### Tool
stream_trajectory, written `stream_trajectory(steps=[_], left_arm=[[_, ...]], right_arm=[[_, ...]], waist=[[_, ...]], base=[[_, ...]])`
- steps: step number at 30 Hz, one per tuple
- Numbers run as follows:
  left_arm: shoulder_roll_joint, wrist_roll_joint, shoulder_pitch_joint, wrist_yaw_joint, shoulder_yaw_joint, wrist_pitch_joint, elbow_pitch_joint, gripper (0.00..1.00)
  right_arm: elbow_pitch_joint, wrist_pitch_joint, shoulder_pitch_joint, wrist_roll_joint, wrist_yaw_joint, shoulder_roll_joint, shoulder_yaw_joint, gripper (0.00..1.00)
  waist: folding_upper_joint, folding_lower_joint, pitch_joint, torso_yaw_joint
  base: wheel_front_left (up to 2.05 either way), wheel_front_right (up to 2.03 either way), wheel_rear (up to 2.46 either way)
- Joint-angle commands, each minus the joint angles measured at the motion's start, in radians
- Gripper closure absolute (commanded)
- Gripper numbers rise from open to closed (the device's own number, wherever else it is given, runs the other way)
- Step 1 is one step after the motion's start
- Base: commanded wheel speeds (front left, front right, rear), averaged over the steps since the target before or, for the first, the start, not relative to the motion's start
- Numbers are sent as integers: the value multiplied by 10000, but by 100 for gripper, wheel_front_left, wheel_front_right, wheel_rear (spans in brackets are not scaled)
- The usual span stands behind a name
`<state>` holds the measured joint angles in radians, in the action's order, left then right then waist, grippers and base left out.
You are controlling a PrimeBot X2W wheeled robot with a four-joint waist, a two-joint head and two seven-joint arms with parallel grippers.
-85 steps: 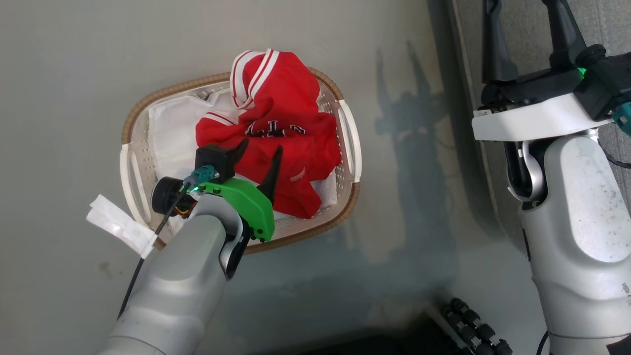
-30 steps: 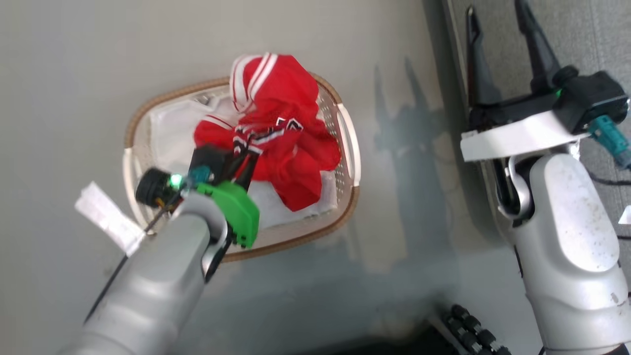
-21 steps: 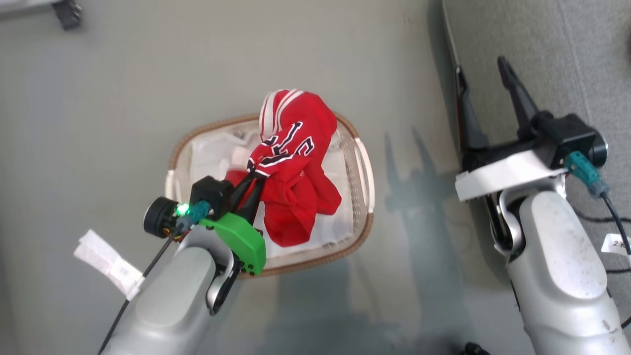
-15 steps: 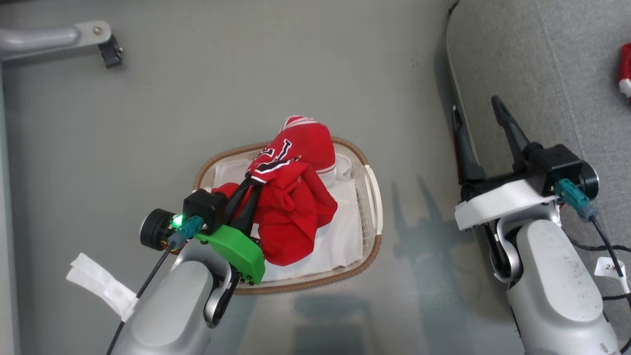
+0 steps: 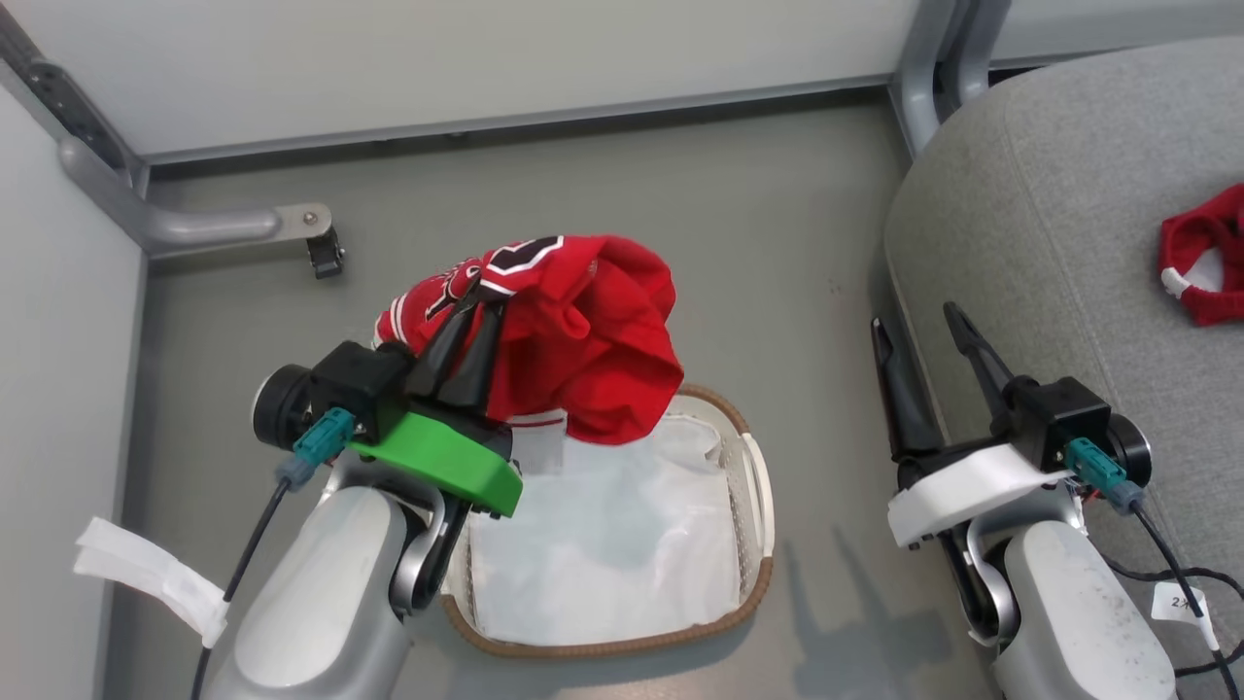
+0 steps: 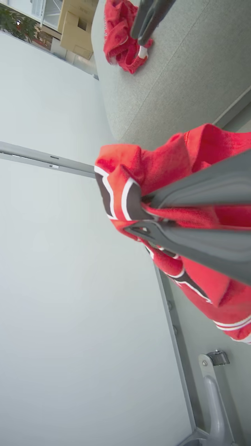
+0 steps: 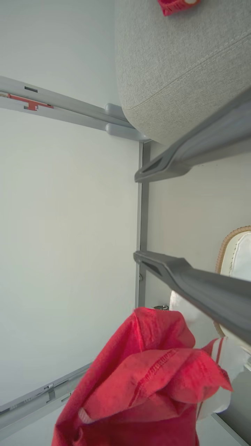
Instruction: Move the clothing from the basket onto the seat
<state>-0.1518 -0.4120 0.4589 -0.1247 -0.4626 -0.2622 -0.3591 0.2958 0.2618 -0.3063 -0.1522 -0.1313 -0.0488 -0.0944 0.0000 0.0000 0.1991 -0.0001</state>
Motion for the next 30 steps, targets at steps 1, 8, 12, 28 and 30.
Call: stream_trajectory(steps=[1,8,12,28,30], left_arm=[[-94,75,198,-70,49,-32,207,100],[-82,40,436,-70,200,-31,835,100],[-23,56,388,-74,53,-31,915,100],[231,-487,398,-78,-1684,-33,959,100],[245,-543,446,-79,-1906,-33,1005,100]], right_arm=[[28,38,234,-78,10,-41,-25,0],[-77,38,431,-30,10,-37,-383,0],[-561,39,-28,125,10,-37,-1306,0],[1730,-9,-3761,38,10,-739,-5866,0],[2448,-8,-4116,-181,10,-613,-6157,0]], waist=[[0,0,-524,52],[0,0,-750,3],[0,0,-749,39],[0,0,-682,787],[0,0,-685,925]], base=[[0,0,0],[0,0,0],[0,0,0],[0,0,0],[0,0,0]])
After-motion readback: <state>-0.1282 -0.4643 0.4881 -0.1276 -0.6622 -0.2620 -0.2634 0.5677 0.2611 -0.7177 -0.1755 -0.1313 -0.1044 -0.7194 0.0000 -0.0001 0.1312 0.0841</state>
